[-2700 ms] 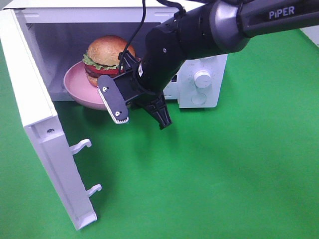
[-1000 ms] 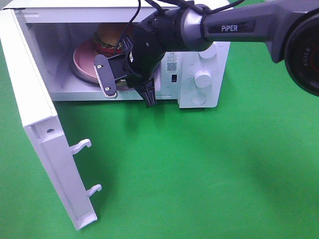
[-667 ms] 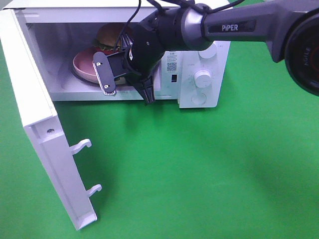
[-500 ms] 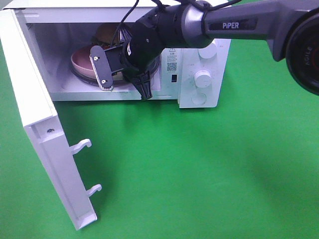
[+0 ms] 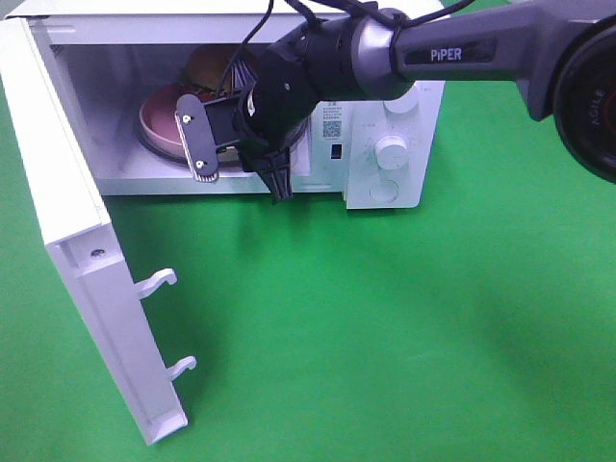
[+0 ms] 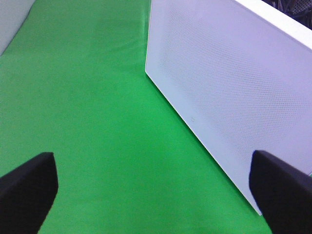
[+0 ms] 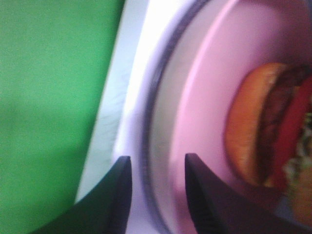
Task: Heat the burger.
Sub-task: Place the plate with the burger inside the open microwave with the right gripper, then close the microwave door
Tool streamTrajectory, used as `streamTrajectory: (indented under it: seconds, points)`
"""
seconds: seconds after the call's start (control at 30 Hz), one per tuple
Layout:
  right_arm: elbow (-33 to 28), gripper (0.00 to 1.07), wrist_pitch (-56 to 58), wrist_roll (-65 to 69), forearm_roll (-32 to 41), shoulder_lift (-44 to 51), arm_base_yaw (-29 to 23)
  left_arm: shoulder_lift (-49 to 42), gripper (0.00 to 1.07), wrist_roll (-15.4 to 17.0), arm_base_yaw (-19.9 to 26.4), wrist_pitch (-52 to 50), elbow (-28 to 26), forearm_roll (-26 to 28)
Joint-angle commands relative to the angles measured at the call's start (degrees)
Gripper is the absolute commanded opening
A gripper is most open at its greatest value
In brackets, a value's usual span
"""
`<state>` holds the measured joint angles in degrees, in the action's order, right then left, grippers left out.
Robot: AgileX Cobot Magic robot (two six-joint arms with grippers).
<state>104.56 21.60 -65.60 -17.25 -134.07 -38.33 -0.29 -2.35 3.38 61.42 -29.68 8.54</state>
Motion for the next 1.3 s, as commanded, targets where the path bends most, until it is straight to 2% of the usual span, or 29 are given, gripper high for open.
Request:
streamTrajectory:
  seconds: [0.03,0.2,0.43,0.63,0.9,1.3]
  points:
    - [-2.92,0.4,-1.55,0.63,0.29,1.78,0.0,-0.92,1.0,0.0,-0.17,-0.34,0.23,0.06]
    - [-4.7,0.45,-3.21,0.63,-0.17,3.27,0.0,-0.92,1.0,0.0,-0.17,-0.34,0.23,0.06]
    - [-9.45,0.68,-6.7,0.86,-0.17,6.02,0.0,-0.92,1.0,0.0,-0.17,-0.34,0.23,0.06]
    - [-12.83,0.77,-10.31,1.32,-1.09,8.37,0.0,-0.92,1.0,0.0,-0.17,-0.34,0.23,0.06]
    - [-15.36,0.77,-13.87,5.67,-4.87,10.37,0.11,-0.92,1.0,0.0,-0.17,-0.34,0.23,-0.06]
    - [-27.1,0.76,-20.4,6.65,-5.21,16.73,0.11,-0.92,1.0,0.0,-0.17,-0.34,0.23,-0.06]
